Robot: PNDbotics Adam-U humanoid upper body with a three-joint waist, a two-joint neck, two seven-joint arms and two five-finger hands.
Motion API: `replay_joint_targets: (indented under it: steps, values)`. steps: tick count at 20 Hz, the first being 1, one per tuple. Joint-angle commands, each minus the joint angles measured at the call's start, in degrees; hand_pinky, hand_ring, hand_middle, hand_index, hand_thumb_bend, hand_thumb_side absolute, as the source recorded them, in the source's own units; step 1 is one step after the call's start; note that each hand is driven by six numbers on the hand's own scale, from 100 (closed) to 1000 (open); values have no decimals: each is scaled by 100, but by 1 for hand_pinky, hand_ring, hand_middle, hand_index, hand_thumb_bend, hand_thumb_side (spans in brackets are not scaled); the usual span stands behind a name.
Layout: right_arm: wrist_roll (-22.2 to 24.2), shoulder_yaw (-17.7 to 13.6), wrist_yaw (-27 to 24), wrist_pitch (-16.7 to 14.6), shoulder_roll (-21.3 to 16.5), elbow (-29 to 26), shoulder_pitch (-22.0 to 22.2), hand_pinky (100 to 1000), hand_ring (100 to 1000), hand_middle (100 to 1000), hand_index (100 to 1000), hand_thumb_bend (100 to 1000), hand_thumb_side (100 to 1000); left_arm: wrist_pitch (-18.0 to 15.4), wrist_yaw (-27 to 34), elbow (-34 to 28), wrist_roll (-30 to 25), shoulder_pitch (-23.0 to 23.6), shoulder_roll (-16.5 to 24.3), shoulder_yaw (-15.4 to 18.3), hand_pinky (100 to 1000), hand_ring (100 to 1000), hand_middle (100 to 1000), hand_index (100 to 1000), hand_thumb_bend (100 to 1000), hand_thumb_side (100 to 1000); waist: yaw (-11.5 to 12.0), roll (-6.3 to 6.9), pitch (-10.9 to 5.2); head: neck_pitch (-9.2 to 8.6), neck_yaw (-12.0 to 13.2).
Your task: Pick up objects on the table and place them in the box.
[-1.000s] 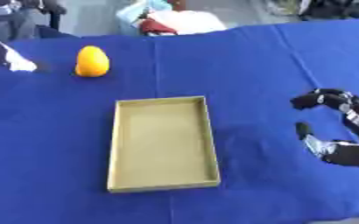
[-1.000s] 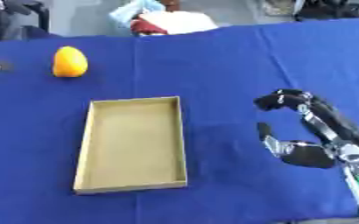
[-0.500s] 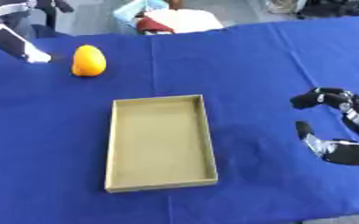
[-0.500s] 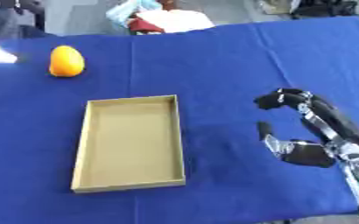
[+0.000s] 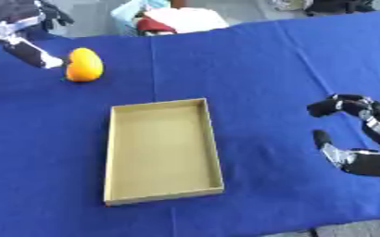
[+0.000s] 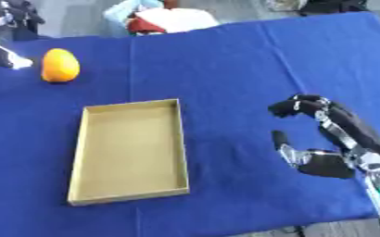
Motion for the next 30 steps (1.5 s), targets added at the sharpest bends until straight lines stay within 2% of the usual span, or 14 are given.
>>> replay_joint_targets:
  steps: [1, 7, 14, 23, 30]
  values:
    - [24, -27, -49, -12, -45, -95, -45, 698, 687, 655, 812, 100, 543, 116, -239, 152, 284, -144, 72, 113, 713, 691, 738, 902, 427, 382, -10, 1, -75, 27, 19]
    - [28, -26, -56, -16, -33, -97, -59, 698, 687, 654, 812, 100, 547, 178, -396, 341, 463, -118, -7, 134, 707, 680, 728, 899, 402, 404, -34, 10, -41, 20, 34]
    - [28, -30, -63, -18, -8, -101, -74, 696, 686, 653, 811, 100, 557, 234, -421, 383, 671, -58, -69, 130, 702, 668, 709, 890, 376, 329, -80, 26, 25, 22, 92]
    - [28, -41, -63, -16, 26, -105, -102, 695, 684, 651, 810, 100, 571, 289, -578, 396, 943, 22, -132, 109, 698, 662, 698, 882, 336, 313, -106, 57, 154, 12, 209]
    - [22, -50, -64, -12, 47, -108, -113, 694, 683, 650, 810, 100, 578, 328, -703, 423, 1229, 83, -186, 94, 686, 640, 667, 857, 288, 289, -122, 56, 221, 13, 169]
